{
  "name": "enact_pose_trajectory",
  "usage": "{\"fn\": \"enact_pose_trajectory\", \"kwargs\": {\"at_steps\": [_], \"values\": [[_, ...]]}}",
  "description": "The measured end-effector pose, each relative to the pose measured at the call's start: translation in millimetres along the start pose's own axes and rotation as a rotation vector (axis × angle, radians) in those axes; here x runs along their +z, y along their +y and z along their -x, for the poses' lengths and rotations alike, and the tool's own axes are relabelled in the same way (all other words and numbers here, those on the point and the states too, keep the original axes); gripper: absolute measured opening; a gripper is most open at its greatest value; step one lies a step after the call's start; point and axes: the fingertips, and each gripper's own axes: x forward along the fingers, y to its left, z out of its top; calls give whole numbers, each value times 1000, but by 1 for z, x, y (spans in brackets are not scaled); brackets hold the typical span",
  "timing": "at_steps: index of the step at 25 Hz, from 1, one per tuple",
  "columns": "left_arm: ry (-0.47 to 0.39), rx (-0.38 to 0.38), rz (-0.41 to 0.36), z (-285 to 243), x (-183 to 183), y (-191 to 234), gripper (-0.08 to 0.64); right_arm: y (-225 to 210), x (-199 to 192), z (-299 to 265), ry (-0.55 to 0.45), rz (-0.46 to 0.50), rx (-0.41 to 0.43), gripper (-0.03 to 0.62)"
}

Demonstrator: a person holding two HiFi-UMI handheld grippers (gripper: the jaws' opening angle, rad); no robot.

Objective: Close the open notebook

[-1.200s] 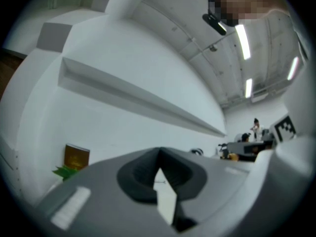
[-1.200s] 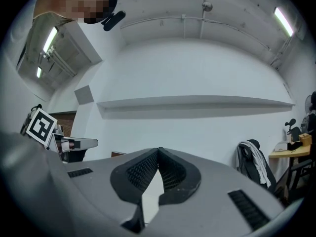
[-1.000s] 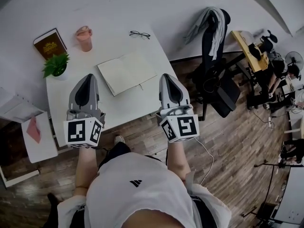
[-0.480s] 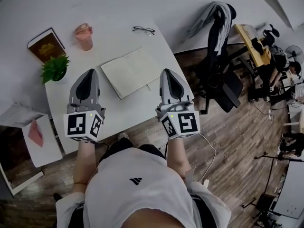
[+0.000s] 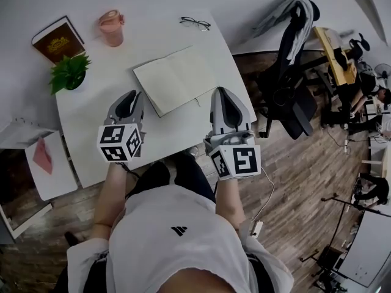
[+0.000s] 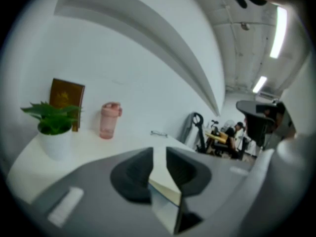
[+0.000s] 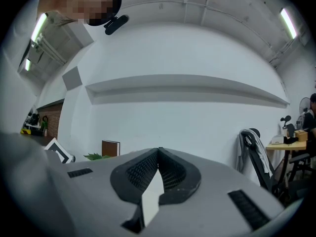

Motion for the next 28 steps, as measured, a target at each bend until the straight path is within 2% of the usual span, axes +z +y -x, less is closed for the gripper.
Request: {"fn": "enact_pose_trajectory", "kwargs": {"at_steps": [5,8,15,22,28], "values": [[119,3,133,-22,-45,5,121,-7,-6,-3,21,-4,11,-3],[156,5,216,-34,-63,9,153,-11,-7,-8,27,-1,25,-5],[222,25,345,-56,-91,14,196,-21,-10,-23,41,-1,63,-5],[284,22,403,-69,-109,12,210,-29,-14,-33,54,-5,84,-3],[323,13,409,-75,-118,9,205,-36,-14,-39,54,-2,97,-4]]}}
